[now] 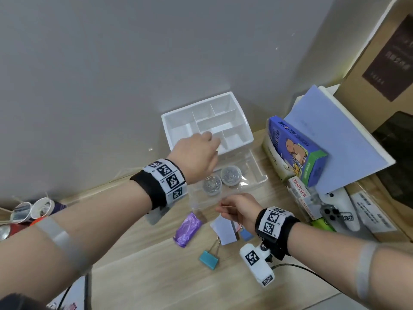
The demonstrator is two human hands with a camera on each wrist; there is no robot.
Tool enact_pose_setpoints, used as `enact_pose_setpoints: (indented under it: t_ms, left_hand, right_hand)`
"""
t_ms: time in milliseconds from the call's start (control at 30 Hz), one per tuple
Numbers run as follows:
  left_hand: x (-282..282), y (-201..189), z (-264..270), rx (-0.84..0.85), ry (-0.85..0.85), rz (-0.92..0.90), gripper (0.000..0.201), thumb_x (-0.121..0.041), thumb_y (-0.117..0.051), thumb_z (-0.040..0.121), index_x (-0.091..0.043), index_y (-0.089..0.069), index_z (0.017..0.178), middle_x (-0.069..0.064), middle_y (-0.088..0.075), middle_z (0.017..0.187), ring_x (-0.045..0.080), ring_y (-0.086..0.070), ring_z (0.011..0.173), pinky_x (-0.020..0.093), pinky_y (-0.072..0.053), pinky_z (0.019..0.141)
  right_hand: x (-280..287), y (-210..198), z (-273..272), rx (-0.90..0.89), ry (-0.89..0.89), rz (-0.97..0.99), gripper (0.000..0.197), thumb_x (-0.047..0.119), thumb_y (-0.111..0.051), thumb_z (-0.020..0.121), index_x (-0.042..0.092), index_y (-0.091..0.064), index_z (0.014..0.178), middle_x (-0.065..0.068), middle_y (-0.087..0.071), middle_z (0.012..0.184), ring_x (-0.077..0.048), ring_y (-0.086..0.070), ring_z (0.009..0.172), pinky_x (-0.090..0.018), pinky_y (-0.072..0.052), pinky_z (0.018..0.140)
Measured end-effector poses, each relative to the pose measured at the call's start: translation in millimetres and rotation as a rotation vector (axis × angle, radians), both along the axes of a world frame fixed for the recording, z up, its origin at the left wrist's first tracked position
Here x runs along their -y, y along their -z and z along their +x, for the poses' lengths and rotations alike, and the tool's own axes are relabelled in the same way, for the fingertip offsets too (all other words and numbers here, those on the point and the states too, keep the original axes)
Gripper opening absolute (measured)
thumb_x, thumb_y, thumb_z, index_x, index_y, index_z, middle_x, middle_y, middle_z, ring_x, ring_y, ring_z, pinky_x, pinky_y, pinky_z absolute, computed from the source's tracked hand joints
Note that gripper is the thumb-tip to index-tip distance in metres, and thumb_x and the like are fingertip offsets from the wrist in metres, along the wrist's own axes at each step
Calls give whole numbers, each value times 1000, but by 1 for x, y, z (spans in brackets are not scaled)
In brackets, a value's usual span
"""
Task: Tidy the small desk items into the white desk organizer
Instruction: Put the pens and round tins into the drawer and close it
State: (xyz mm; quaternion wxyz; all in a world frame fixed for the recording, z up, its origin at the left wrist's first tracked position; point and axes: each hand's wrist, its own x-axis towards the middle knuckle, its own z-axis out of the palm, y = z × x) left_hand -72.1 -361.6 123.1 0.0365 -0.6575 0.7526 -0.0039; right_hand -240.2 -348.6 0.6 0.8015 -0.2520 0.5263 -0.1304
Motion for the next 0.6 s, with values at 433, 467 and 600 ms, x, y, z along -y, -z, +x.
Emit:
enact_pose_setpoints:
  t_ms: [433, 467, 600]
  left_hand:
    - [13, 32, 96, -406, -663, 152, 28, -20, -44, 92, -3, -57, 109, 15, -66, 99, 34, -58, 80, 35, -44, 67]
    - [13, 33, 96, -408, -665, 148, 27, -20, -44, 91, -3, -57, 107, 15, -66, 97, 34, -59, 79, 35, -45, 67]
    - [10, 32, 96, -428, -673, 119, 30, -28, -43, 89, -6, -57, 104, 15, -68, 97, 35, -63, 84, 39, -52, 71]
  right_hand:
    - [52, -15, 58, -23, 27, -12, 10, 0, -48, 94, -3, -58, 96, -15, -72, 79, -17, -72, 61, -25, -61, 53]
    - [57, -16, 62, -24, 35, -14, 11, -3, -45, 94, -4, -56, 97, -17, -71, 84, -18, -71, 62, -25, -60, 50]
    - [62, -24, 62, -2, -4, -66, 21, -15, -37, 90, -3, -55, 89, -16, -68, 91, -21, -70, 77, -24, -57, 54]
